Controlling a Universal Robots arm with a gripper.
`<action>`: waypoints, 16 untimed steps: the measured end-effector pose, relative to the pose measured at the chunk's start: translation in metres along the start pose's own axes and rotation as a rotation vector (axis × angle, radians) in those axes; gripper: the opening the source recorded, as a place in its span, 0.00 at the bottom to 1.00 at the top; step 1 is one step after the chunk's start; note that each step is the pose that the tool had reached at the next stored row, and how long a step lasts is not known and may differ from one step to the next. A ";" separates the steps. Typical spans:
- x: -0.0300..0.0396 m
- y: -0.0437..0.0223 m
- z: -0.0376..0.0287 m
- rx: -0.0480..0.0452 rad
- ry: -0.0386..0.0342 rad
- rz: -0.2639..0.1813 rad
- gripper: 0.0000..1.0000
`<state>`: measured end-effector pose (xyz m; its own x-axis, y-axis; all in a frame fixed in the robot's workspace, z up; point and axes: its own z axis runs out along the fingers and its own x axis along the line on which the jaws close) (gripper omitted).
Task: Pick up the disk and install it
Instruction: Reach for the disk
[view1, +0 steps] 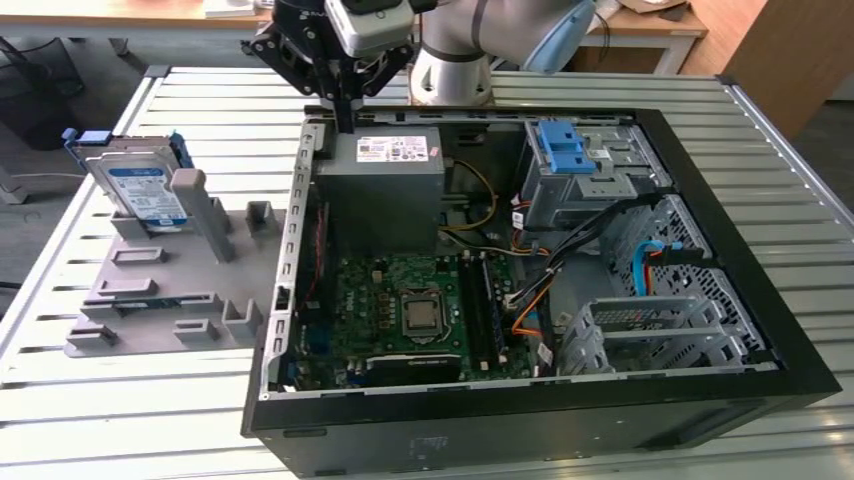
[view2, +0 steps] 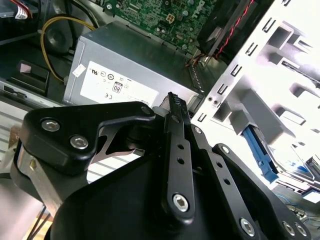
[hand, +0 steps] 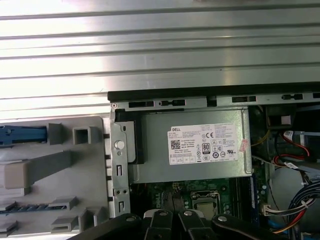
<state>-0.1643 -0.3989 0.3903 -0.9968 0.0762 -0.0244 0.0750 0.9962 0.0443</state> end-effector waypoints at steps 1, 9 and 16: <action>0.0003 0.0000 0.0000 0.0000 0.0000 0.000 0.11; 0.0043 -0.0003 0.0001 -0.0001 -0.0001 0.000 0.11; 0.0082 -0.0006 0.0003 0.0000 0.0000 0.000 0.11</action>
<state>-0.1725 -0.3989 0.3898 -0.9968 0.0762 -0.0244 0.0751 0.9962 0.0444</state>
